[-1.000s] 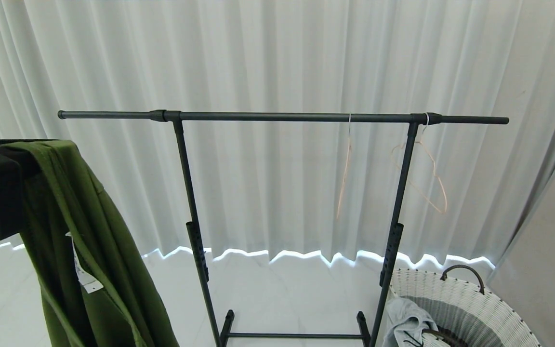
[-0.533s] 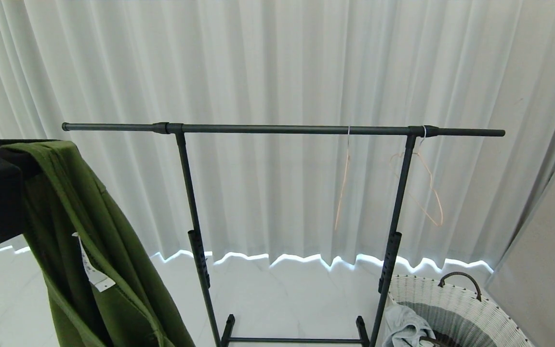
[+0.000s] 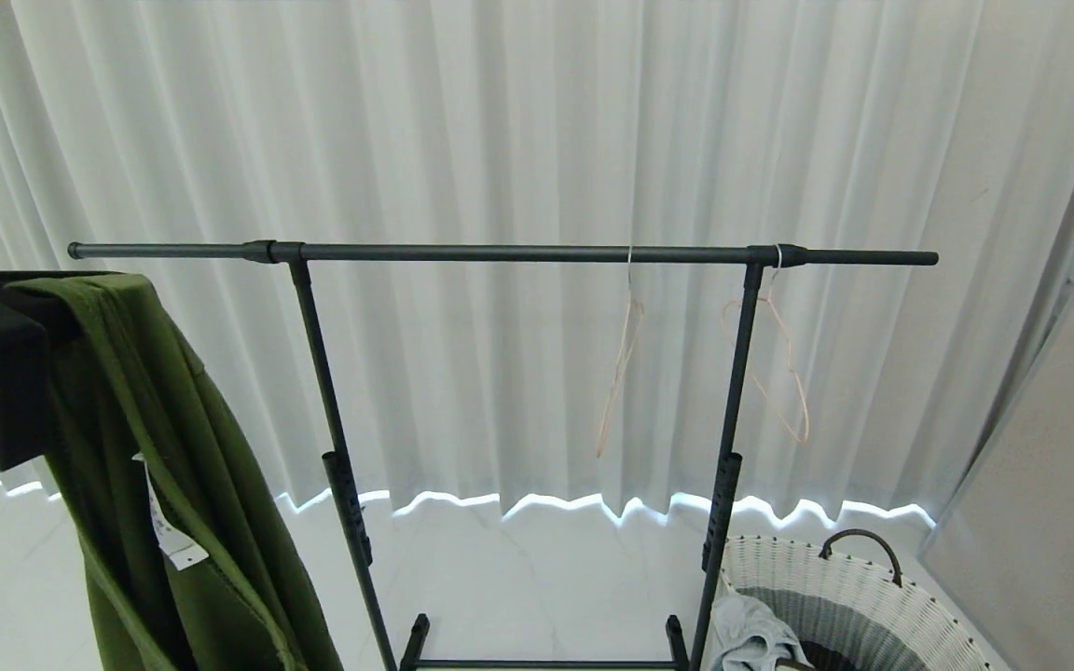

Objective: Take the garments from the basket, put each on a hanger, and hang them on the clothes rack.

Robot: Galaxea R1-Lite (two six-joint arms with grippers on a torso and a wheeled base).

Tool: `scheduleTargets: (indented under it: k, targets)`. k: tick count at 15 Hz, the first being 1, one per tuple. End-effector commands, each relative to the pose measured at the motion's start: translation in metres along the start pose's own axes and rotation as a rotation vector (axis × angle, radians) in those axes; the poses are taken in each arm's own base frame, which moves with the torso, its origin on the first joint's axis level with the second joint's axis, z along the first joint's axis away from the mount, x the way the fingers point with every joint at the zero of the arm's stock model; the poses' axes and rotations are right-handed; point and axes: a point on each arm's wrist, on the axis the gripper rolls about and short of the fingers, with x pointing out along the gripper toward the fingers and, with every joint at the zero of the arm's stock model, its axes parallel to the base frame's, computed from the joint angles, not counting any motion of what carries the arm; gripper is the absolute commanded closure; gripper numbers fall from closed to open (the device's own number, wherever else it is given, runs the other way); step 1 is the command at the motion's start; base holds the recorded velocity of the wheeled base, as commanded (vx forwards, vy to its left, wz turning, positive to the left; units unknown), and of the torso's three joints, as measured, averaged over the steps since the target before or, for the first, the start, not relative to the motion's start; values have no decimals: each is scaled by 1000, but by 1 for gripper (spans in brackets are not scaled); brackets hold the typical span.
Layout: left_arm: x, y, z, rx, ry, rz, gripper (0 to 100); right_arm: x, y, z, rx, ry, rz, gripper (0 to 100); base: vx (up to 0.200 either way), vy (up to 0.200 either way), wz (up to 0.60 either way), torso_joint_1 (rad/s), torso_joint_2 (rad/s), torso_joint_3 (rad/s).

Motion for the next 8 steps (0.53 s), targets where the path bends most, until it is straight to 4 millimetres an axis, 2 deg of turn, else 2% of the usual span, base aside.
scheduleTargets:
  k: [1,5,8]
  targets:
    - [0,0,-1,0,-1,-10,100,1,0,0,0,4,3,0,0,0,0,0,0,0]
    - [0,-1,-1,1,-9,-41,100,2,1,0,1,8,6,0,0,0,0,0,0,0]
    - [1,-1,-1,-2,-1,-34,100,4,1,0,0,13,5,0,200,0,0,-1,4,2]
